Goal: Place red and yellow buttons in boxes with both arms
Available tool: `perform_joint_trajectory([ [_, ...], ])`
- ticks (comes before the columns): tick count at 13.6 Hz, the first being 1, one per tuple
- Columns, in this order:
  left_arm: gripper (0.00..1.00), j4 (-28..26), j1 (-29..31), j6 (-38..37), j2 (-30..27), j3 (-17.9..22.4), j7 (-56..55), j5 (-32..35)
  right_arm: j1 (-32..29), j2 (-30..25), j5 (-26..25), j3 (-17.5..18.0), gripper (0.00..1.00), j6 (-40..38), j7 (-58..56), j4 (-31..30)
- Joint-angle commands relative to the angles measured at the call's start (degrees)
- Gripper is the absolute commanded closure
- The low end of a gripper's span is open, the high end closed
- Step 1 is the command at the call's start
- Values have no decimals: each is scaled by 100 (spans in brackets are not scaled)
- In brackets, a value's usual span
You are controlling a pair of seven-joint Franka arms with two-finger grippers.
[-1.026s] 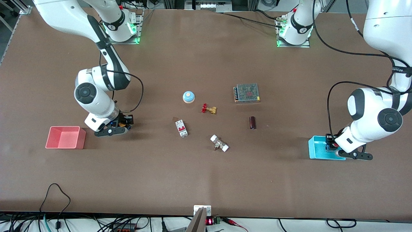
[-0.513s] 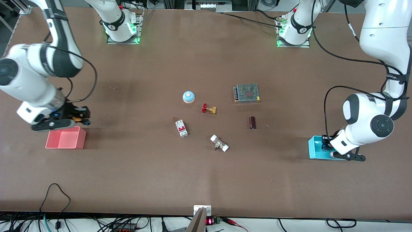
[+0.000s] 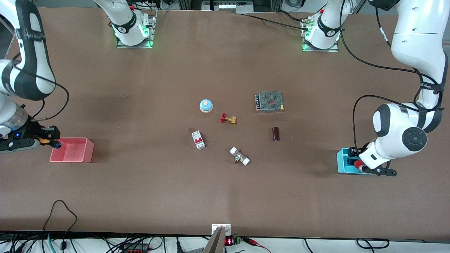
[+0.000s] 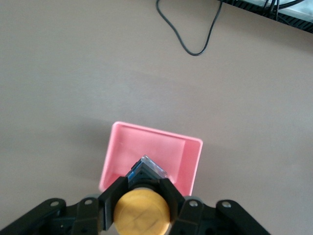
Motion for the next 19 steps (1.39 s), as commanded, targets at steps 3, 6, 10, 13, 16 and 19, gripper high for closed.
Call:
perform_joint_trajectory([
  [3, 0, -4, 51, -223, -371, -88, 78, -34, -99, 616, 220, 28, 69, 609, -197, 249],
  [6, 0, -49, 43, -618, -661, -106, 78, -96, -90, 731, 571, 28, 69, 574, -328, 206],
  [10, 0, -347, -80, -996, -1539, -132, 51, -113, -90, 906, 616, 28, 69, 548, -680, 153],
  [13, 0, -374, -308, -1453, -2295, -132, 25, -175, -125, 1065, 607, 28, 69, 556, -830, 126],
  [16, 0, -365, -423, -1874, -2884, -124, -289, -333, -134, 1161, 607, 28, 69, 556, -917, 126],
  [19, 0, -286, -415, -2603, -3411, -132, -686, -385, -143, 1170, 616, 28, 69, 548, -961, 74],
])
